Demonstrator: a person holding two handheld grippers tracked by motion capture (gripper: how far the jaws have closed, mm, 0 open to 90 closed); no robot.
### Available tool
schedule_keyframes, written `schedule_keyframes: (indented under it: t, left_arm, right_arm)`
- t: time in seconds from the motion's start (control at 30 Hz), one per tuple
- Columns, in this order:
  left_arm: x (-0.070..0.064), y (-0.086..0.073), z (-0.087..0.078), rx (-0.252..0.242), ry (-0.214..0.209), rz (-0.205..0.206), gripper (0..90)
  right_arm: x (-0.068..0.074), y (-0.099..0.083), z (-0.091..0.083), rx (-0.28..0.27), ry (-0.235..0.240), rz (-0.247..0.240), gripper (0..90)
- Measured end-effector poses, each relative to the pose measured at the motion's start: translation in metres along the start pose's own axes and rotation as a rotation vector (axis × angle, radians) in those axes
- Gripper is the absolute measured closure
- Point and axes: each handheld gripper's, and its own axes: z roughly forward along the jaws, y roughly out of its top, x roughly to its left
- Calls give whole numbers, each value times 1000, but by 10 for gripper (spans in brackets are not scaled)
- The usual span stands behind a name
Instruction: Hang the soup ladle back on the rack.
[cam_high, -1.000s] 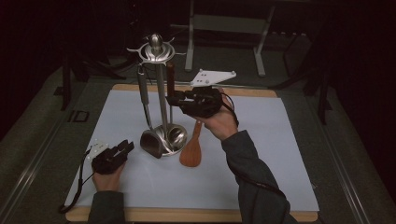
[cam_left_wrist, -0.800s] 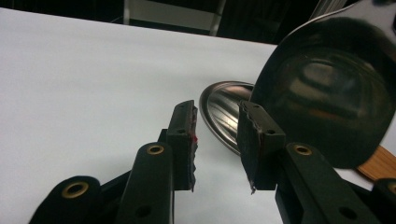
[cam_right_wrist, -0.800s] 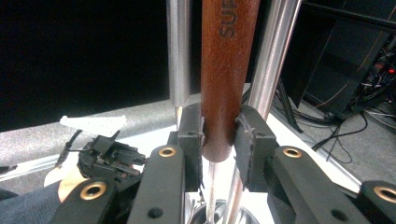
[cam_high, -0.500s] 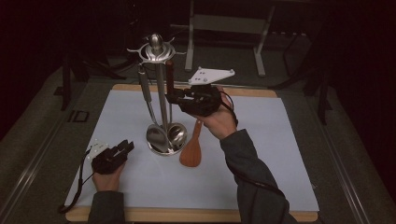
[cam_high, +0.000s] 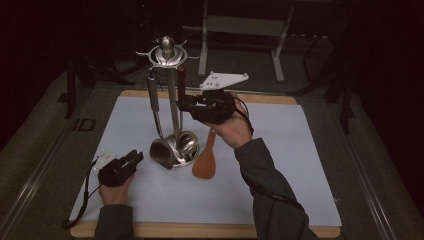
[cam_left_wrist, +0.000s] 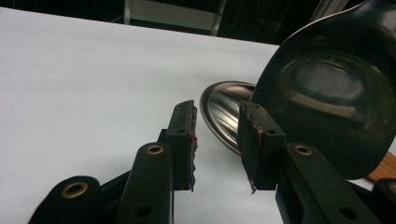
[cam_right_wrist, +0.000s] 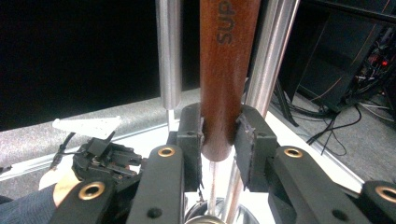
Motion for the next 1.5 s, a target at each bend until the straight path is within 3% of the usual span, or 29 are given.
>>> schedule_keyframes:
  t: [0.37, 0.67, 1.2, 1.5]
  left_arm:
    - [0, 0, 0, 2, 0, 2, 672]
    - [0, 0, 0, 2, 1, 2, 671]
    - [0, 0, 0, 0, 0, -1, 670]
    - [0, 0, 0, 2, -1, 0, 670]
  right_arm:
    - [-6, -4, -1, -27, 11, 26, 707]
    - [-1, -1, -2, -28, 11, -3, 737]
    - [-2, 8, 6, 19, -21, -5, 736]
    - [-3, 8, 9, 28, -13, 7, 710]
